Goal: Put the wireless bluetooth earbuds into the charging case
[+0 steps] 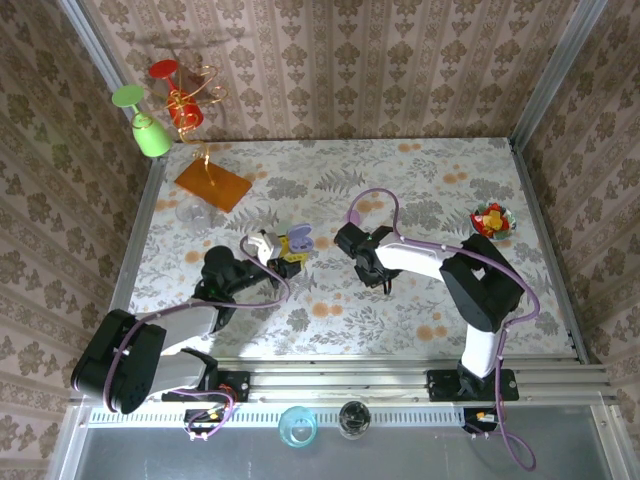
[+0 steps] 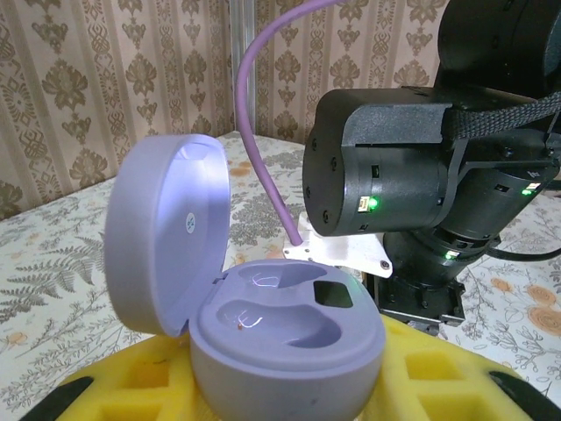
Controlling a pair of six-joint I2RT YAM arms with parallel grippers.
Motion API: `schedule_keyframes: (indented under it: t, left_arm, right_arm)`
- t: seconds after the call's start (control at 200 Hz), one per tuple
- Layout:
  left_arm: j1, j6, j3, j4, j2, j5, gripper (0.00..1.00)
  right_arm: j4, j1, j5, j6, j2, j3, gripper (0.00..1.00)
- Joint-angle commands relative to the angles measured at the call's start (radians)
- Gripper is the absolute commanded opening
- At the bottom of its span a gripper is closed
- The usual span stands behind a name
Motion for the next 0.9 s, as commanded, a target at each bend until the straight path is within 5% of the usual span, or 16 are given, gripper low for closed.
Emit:
schedule_keyframes:
  t: [0.0,0.585,0.895]
  left_arm:
    - [0.004,0.021,-0.013,0.004,-0.009,-0.003,0.31]
    - [0.004,0.039,-0.008,-0.005,0.0,0.014,0.31]
    - [0.004,0.055,0.003,0.08,0.072,0.088,0.31]
  right_arm:
    - [-0.022,0.003,0.028,-0.014,0.027,0.028,0.31]
    - [-0.046,0.007,0.036,-0.02,-0.019,0.033,0.2]
    - [0.087,-0.041,-0.325,-0.035,-0.35,-0.053,0.18]
